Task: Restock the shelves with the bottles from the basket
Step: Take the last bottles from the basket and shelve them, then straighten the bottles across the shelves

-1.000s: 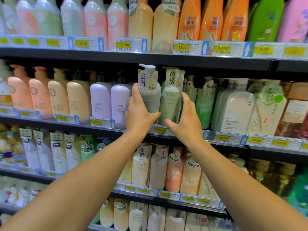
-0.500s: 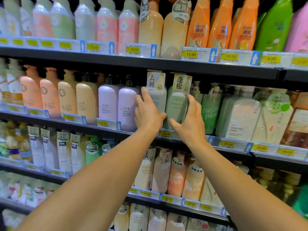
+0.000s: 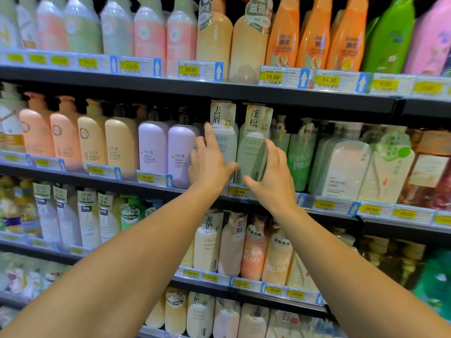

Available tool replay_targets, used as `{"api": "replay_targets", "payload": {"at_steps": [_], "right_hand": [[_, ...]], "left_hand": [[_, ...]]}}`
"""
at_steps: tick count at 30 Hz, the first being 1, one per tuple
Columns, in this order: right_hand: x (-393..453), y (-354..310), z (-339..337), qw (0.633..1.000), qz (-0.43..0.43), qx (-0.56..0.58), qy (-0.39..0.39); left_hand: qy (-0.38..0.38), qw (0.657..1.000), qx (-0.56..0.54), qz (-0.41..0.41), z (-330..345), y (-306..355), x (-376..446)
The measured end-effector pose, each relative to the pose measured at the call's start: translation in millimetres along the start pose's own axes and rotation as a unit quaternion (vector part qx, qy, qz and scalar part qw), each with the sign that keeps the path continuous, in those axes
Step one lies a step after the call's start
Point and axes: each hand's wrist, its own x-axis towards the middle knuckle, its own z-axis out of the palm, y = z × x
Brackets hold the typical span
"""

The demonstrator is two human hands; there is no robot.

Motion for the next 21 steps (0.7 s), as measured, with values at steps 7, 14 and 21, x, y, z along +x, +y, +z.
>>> {"api": "replay_targets", "payload": {"at_steps": [7,14,21], "right_hand": [[-15.2,-3.7,-12.8,0.999,0.006,-0.043,-0.030],[-44.2,-24.2,-31.9,0.994,0.011,-0.095,-0.054],[-80.0,-53.9,-58.7,0.983,0.002,-0.171,-0.066]], "left_hand": [[0.000,0.994,0.032,0.104,-21.2,-14.1,-17.8],[-0.047,0.965,0.106,0.235,-55.2,-32.4,-41.3],[-0.059,0.947,0.134,0.285,-97.2,-47.1,-71.6]]}}
